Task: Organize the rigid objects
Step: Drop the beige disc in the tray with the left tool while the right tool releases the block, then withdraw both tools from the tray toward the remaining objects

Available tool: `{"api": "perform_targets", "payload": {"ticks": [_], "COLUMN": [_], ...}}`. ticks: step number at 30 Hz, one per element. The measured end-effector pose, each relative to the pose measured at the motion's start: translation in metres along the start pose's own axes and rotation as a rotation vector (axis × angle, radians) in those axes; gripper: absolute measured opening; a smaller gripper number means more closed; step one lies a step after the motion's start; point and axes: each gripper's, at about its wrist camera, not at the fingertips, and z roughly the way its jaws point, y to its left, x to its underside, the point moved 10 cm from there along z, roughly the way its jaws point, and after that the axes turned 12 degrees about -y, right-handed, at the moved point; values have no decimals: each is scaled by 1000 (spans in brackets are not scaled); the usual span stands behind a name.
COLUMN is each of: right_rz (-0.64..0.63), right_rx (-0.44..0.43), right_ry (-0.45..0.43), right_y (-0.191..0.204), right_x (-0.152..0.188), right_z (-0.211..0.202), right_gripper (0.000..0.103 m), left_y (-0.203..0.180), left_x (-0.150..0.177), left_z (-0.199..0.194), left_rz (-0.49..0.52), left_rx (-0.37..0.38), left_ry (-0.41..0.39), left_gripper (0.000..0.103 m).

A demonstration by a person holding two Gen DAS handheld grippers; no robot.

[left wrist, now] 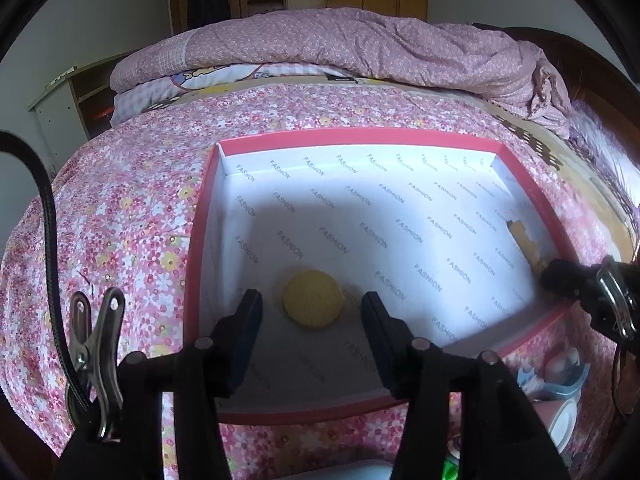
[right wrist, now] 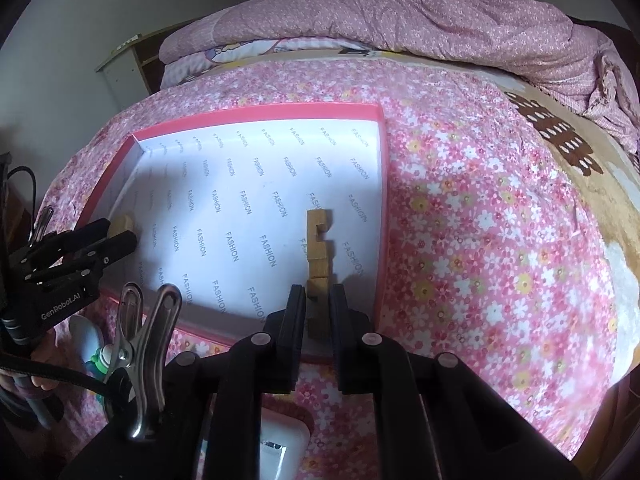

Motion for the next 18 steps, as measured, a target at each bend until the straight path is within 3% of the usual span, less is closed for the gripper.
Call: {"api": "perform_targets", "payload": {"ticks": [8, 18], "right_rz": [-4, 11], "right_rx": [-2, -31], "right_ry": [-58, -106], "right_y": [7, 14], "right_x": [-8, 0], "right_z": [-20, -63], "right_gripper": [34, 36], "left_y": [0, -3], "left_x": [-6, -1], "left_z": [-20, -64], "left_rz": [-27, -30], "left_rx": [23, 47], "left_ry": [-18, -48], "left_gripper": [55, 55]}}
